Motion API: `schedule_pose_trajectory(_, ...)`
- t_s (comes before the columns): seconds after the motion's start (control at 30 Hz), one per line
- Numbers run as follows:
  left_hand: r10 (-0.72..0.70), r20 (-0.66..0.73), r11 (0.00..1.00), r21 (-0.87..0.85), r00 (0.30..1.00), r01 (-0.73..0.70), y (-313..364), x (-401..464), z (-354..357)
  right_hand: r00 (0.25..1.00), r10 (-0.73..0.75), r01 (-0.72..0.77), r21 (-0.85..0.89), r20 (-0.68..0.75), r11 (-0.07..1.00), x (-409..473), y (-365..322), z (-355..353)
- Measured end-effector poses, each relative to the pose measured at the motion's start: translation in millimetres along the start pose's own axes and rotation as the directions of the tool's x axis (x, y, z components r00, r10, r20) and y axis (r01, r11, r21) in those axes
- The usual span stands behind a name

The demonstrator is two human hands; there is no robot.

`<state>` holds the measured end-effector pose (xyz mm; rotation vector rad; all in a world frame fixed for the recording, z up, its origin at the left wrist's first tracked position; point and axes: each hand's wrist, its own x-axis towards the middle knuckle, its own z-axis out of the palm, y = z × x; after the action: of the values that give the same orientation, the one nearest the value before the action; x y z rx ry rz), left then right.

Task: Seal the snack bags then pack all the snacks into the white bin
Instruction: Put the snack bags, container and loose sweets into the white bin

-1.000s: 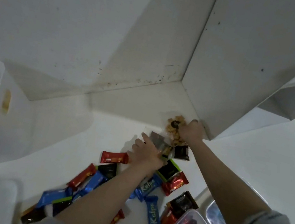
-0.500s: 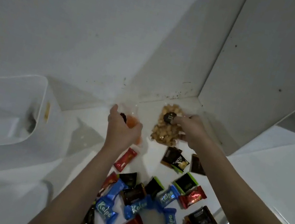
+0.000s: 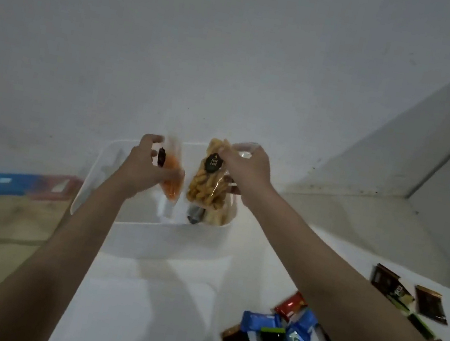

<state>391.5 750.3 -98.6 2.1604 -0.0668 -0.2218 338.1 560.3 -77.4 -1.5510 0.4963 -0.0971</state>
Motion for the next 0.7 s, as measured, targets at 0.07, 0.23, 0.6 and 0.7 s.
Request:
schedule_pose_trajectory(0.07, -0.046, 0.074, 0.977, 0.210, 0.996, 0.030, -27, 16, -11, 0.999, 0.044, -0.042, -0.095, 0.020, 0.995, 4, 11, 32)
schedule_pose_trajectory(0.23, -0.112, 0.230, 0.841, 0.540, 0.967, -0.031, -69, 55, -3, 0.993, 0.117, -0.116, -0.262, -0.013, 0.958, 27, 38, 84)
schedule_pose_trajectory(0.6, -0.276, 0.420, 0.797, 0.603, 0.864, -0.038, -83, 97, 58, 0.929, 0.367, -0.371, -0.122, -0.057, 0.921, 52, 70, 120)
schedule_pose_trajectory(0.7, -0.316, 0.396, 0.769, 0.639, 0.862, -0.012, -82, 83, 54, 0.914, 0.404, -0.393, -0.161, 0.044, 0.905, 36, 60, 109)
